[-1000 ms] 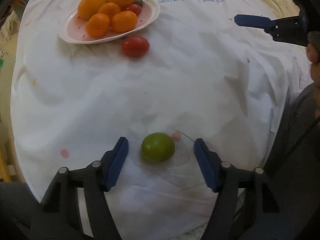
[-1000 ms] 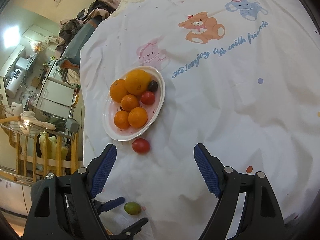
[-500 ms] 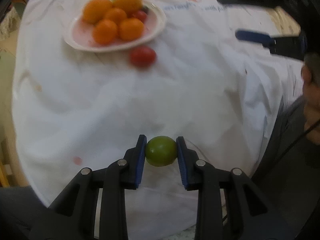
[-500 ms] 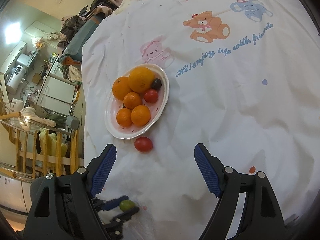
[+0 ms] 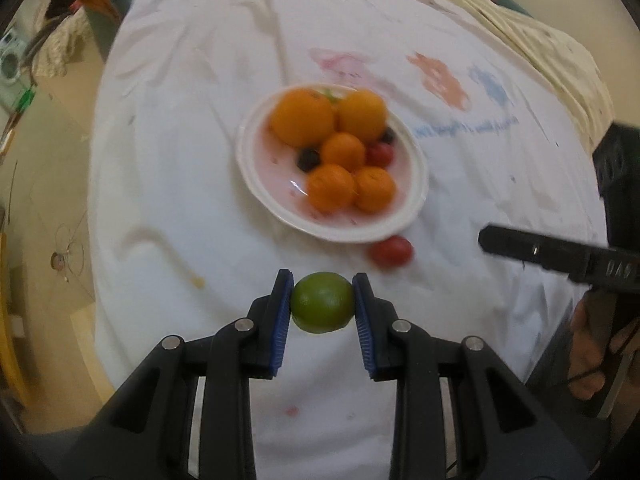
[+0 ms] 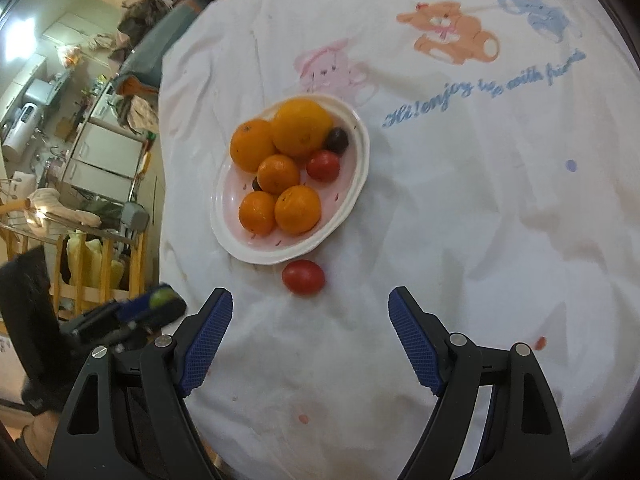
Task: Organize fruits
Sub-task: 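Carry the lime onto the plate with the left gripper while the right carries the tomato there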
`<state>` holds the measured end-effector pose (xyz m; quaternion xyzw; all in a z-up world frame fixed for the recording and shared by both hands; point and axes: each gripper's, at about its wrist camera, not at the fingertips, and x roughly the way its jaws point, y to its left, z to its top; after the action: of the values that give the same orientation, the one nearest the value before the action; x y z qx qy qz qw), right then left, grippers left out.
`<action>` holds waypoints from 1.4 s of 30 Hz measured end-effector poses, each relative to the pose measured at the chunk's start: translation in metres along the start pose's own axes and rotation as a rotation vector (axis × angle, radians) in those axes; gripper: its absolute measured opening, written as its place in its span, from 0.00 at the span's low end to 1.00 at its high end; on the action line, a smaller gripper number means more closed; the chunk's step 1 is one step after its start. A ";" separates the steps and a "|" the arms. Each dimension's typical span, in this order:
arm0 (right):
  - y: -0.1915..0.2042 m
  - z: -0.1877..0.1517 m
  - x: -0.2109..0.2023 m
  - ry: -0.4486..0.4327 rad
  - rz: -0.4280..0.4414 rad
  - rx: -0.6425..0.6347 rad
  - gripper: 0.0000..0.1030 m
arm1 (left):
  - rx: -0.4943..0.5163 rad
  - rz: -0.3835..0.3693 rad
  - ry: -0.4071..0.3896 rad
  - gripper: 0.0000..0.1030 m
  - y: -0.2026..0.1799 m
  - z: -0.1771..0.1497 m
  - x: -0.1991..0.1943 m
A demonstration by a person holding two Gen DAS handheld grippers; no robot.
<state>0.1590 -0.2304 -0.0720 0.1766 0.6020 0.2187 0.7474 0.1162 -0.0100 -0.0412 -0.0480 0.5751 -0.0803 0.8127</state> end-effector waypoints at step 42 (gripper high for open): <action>0.013 0.013 0.001 0.019 -0.088 -0.177 0.39 | -0.251 -0.021 -0.124 0.25 0.057 0.010 -0.017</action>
<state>0.1703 -0.2187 -0.0632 0.0811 0.5947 0.2396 0.7631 0.1243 0.0493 -0.0320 -0.1600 0.5289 -0.0130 0.8333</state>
